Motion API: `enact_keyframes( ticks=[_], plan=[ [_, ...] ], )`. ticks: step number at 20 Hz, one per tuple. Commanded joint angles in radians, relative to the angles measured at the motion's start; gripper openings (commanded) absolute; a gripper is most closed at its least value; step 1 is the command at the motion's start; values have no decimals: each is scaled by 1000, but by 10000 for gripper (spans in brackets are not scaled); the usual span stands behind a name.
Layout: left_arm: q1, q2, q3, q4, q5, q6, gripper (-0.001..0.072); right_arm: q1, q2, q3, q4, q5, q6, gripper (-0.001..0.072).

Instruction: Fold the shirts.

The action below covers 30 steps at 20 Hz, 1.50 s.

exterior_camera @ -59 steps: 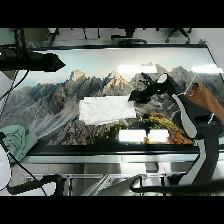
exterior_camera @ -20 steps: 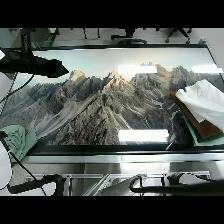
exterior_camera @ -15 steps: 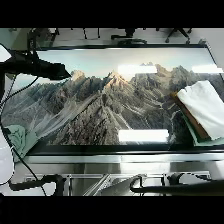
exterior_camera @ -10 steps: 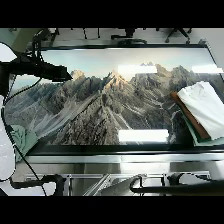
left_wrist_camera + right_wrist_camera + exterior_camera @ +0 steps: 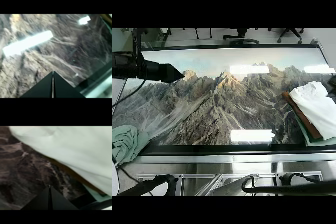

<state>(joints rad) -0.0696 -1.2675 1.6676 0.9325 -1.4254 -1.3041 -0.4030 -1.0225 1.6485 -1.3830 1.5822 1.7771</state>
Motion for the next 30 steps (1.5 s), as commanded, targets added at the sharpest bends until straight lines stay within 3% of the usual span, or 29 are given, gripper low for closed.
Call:
enact_keyframes(
  ticks=[1,4,6,9,24,30],
  plan=[
    [-50,169,-242,-36,0,3,13,256,79,-143,75,-78,-23,28],
    [-129,326,-536,-36,59,3,13,521,251,-471,77,-161,-5,29],
    [-186,416,-709,-37,105,3,13,661,375,-689,84,-235,61,28],
    [-254,507,-860,-39,170,1,13,763,480,-839,125,-340,63,29],
    [-293,753,-1028,-42,219,-7,13,779,516,-854,150,-370,63,30],
    [-293,799,-1028,-42,223,-60,13,779,517,-854,150,-370,63,30]
  ],
)
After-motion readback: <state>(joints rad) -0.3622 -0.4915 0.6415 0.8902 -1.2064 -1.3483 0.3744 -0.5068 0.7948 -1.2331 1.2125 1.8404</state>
